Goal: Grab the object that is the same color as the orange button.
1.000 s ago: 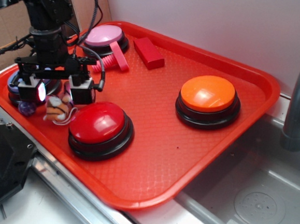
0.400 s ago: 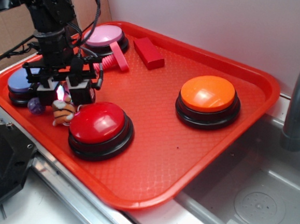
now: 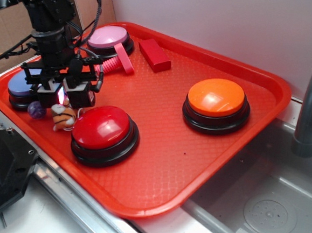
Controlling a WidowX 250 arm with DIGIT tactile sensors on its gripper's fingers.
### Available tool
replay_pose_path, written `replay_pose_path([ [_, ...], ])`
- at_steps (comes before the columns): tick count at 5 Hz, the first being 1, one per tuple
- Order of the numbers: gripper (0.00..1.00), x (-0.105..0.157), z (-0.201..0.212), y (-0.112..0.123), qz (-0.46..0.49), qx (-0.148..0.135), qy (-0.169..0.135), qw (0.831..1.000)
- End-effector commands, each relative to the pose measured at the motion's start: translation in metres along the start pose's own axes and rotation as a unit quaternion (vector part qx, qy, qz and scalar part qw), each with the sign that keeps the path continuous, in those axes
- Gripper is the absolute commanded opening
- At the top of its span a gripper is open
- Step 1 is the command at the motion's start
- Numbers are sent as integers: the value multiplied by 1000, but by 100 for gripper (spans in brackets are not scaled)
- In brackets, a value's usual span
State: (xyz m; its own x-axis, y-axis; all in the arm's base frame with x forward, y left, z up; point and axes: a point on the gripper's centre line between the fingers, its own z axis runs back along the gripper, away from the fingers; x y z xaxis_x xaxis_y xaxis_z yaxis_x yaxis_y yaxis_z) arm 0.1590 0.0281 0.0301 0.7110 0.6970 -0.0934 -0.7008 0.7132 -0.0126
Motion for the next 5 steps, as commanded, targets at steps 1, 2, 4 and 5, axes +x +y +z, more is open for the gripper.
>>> replay_pose_path([
  [1,0,16,71,-23,-174,-4,-52,983],
  [2,0,21,108,-45,-263,10,-57,963],
  [4,0,24,142,-56,-325,17,-76,943],
  [5,0,27,132,-36,-266,-3,-60,962],
])
